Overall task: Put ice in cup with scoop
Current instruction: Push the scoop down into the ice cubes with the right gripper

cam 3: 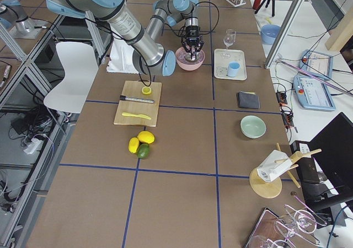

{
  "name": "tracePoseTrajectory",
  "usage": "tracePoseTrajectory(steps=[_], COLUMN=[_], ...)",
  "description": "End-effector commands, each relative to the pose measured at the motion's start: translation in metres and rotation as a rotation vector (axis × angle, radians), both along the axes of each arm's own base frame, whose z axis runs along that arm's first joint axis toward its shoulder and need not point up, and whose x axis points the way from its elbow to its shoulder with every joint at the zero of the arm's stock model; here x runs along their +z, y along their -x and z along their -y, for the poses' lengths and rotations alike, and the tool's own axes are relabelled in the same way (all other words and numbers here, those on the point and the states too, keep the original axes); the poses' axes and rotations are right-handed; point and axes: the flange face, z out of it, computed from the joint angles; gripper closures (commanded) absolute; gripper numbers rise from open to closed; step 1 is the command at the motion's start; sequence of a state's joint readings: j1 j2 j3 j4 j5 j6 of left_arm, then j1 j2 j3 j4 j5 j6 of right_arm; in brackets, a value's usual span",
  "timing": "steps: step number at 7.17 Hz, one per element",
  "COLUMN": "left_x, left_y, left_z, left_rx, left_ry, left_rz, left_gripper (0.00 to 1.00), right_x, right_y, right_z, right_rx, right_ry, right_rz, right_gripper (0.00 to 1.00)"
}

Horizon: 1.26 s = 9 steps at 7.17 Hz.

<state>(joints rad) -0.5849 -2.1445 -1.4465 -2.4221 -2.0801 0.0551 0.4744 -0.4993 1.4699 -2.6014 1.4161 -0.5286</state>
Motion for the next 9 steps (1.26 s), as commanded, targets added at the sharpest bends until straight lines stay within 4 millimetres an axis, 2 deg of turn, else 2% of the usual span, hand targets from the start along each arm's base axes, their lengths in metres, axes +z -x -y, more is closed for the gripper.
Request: tracePoseTrajectory(steps=[1,4,7,9], left_x=[0.000,0.000,0.000,-0.001], left_y=[0.002,0.006,0.008,0.009], left_z=[0.002,0.007,0.009,0.011], left_rx=[-0.004,-0.013,-0.018,-0.021], left_ry=[0.000,0.000,-0.002,-0.002], left_rz=[0.000,0.000,0.000,0.000], left_gripper=[0.01,0.01,0.01,0.01], right_x=[0.003,0.009,0.037,0.046], right_y=[0.001,0.008,0.010,0.009], right_z=[0.004,0.008,0.022,0.028], right_rx=[-0.018,-0.019,-0.010,-0.005], right_ry=[-0.009,-0.033,-0.062,-0.080], right_rz=[0.019,0.065,0.135,0.182], right_gripper=[1.00,1.00,1.00,1.00])
